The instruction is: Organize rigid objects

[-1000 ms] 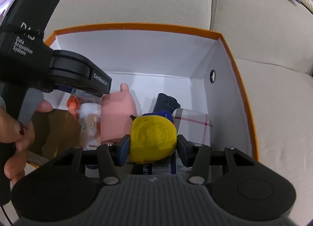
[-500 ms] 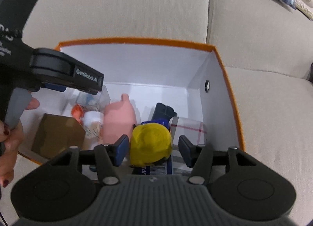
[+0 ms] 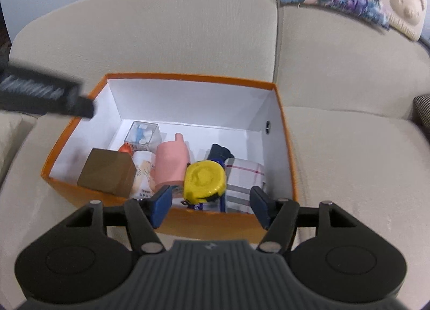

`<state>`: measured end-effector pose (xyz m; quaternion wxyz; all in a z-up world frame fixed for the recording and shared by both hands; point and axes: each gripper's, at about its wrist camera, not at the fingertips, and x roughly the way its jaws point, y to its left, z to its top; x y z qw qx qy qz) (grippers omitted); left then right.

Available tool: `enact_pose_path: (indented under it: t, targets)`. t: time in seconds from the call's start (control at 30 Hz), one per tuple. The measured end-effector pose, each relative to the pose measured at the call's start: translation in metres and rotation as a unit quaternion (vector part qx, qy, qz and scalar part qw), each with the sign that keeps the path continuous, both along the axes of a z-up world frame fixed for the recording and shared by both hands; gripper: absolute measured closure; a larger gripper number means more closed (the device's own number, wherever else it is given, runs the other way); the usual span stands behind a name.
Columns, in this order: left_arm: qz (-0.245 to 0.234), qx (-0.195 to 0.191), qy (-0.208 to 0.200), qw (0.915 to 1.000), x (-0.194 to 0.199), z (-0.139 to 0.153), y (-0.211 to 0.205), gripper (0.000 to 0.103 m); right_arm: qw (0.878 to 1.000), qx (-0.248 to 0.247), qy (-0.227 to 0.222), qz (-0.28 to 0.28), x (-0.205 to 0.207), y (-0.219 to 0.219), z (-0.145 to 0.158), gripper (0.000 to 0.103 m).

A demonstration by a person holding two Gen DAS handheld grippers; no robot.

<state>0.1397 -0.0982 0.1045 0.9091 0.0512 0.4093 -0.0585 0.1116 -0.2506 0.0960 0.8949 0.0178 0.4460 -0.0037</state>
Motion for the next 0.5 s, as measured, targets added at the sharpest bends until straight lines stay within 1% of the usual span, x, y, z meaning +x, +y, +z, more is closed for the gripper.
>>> enact_pose_path:
  t: [0.13, 0.27, 0.37, 0.5]
  targets:
    - [0.008, 0.01, -0.003, 0.9999, -0.034, 0.003, 0.01, 0.017, 1.0, 0.002, -0.002, -0.014, -0.024, 0.0, 0.0, 0.037]
    - [0.022, -0.011, 0.005, 0.9997, -0.066, 0.002, 0.026, 0.015, 1.0, 0.002, -0.008, -0.018, -0.05, 0.007, 0.002, 0.037]
    - [0.026, -0.02, 0.017, 0.9993, -0.083, -0.004, 0.034, 0.015, 1.0, -0.002, -0.01, -0.019, -0.065, 0.014, 0.002, 0.037]
    - [0.034, -0.011, 0.031, 0.9989, -0.1, -0.014, 0.04, 0.015, 1.0, -0.004, -0.004, -0.021, -0.074, 0.021, 0.0, 0.036]
